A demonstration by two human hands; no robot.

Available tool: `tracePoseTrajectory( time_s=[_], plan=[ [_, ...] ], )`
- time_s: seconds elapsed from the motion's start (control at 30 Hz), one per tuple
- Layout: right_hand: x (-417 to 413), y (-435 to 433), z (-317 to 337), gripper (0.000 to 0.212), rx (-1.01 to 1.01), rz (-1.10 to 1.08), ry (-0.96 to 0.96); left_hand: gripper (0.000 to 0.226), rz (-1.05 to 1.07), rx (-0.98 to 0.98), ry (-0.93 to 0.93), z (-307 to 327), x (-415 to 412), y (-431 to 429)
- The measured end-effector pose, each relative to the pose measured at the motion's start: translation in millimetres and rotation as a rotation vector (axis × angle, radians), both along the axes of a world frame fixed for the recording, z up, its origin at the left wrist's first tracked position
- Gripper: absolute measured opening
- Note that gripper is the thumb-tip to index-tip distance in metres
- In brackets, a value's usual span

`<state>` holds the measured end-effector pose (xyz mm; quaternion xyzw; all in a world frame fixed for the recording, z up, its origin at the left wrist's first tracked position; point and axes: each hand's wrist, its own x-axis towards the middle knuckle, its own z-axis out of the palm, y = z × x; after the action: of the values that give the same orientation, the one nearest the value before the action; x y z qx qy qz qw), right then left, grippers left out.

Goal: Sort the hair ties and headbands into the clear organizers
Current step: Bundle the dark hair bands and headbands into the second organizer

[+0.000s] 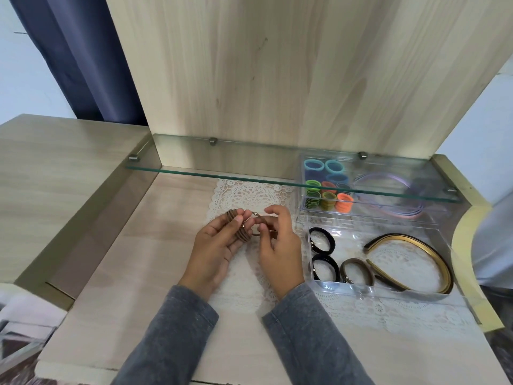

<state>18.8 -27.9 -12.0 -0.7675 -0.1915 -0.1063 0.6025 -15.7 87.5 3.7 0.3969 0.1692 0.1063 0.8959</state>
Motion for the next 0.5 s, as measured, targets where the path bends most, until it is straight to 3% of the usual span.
tracePoseTrajectory(
  time_s=[0.13, 0.33, 0.5],
  plan=[
    [-1.9, -0.5, 3.2, 0.017, 0.03, -0.028, -0.028, 0.024, -0.035, 0.022, 0.008, 1.6, 0.0, 1.2],
    [2.0, -1.4, 4.7, 0.011, -0.031, -0.103, -0.272, 0.03, -0.04, 0.02, 0.002, 2.1, -0.8, 0.8],
    [4.4, 0.2, -1.5, 0.016, -0.027, -0.092, -0.289, 0.03, -0.059, 0.022, -0.031, 0.6, -1.5, 2.4]
  ],
)
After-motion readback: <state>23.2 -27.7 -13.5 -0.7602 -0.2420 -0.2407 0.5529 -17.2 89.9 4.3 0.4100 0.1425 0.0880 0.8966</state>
